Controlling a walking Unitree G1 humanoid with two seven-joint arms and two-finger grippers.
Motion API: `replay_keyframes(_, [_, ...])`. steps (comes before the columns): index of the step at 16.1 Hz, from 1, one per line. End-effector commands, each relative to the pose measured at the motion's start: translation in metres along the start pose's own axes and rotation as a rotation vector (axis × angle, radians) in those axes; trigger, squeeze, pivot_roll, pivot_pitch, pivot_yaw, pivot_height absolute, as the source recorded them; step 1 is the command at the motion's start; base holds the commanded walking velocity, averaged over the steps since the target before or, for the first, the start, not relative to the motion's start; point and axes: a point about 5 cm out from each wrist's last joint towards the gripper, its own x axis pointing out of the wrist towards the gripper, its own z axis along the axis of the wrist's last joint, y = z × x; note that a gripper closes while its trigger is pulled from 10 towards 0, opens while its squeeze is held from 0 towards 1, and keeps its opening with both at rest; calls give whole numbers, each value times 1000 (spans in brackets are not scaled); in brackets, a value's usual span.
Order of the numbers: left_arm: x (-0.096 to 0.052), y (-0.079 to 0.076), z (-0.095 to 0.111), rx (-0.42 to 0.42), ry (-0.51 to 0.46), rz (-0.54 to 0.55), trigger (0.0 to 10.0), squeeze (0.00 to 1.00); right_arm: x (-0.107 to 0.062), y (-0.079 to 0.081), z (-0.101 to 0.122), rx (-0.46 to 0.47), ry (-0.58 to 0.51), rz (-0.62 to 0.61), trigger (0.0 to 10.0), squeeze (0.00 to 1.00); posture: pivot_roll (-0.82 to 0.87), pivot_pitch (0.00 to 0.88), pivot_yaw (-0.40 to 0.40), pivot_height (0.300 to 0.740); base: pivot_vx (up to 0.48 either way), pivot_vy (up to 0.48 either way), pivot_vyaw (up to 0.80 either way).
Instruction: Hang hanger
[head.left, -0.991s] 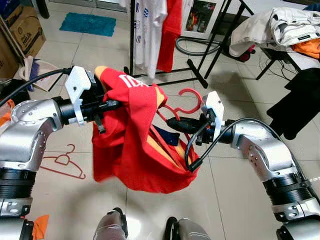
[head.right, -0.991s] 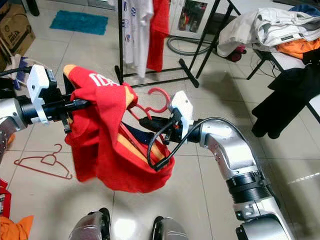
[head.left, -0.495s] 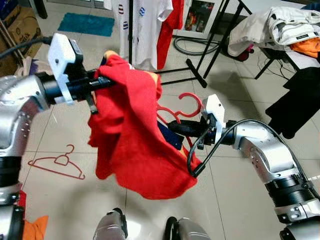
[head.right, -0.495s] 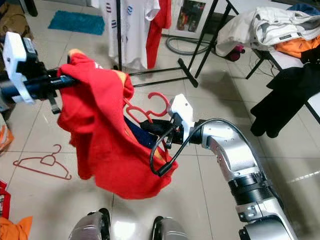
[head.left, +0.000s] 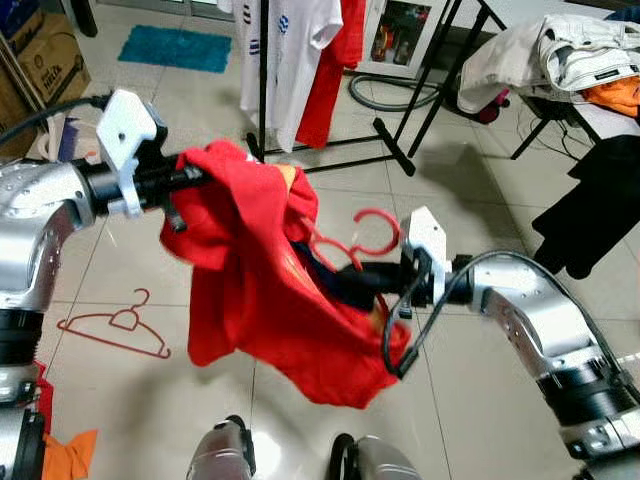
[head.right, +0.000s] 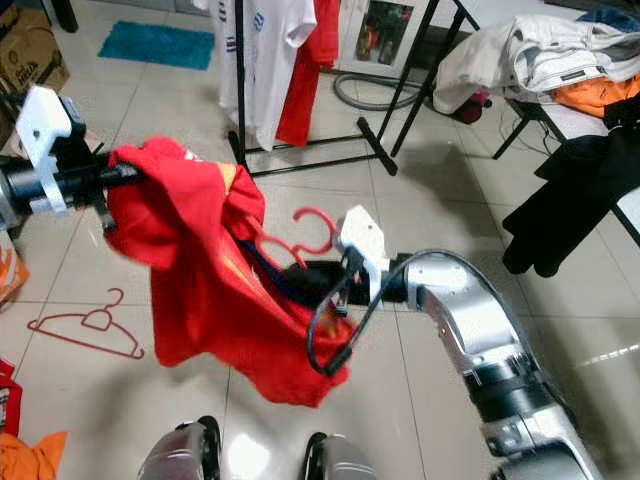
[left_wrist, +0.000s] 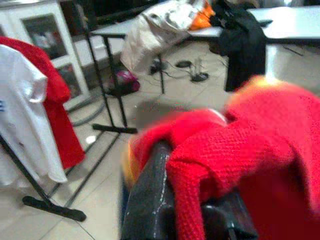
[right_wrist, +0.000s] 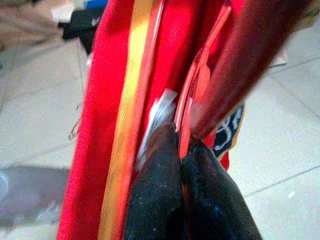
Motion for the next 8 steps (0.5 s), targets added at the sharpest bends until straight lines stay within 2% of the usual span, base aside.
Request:
replay_keyframes(1, [-5,12,37,78,-128,58,0,0,1,9,-15,2,99,65,0,0,-24,168,-124,740,0,0,0])
replay_keyframes(3, [-5,18,52,100,-162,73,0,0,2,12,-16,-3,112,85,0,0,-24,168,-124,740,0,0,0])
replay_keyframes(5, [3,15,62,122,-160,23,0,0,3,13,-16,-3,113,96,0,0,-24,168,-124,740,0,0,0])
replay_keyframes(7, [18,-2,53,142,-106,-89,0,0,7,15,-15,1,99,107,0,0,-22,160,-117,740,0,0,0])
replay_keyframes(8, [21,-7,51,145,-100,-114,0,0,7,15,-15,2,97,107,0,0,-23,160,-116,740,0,0,0])
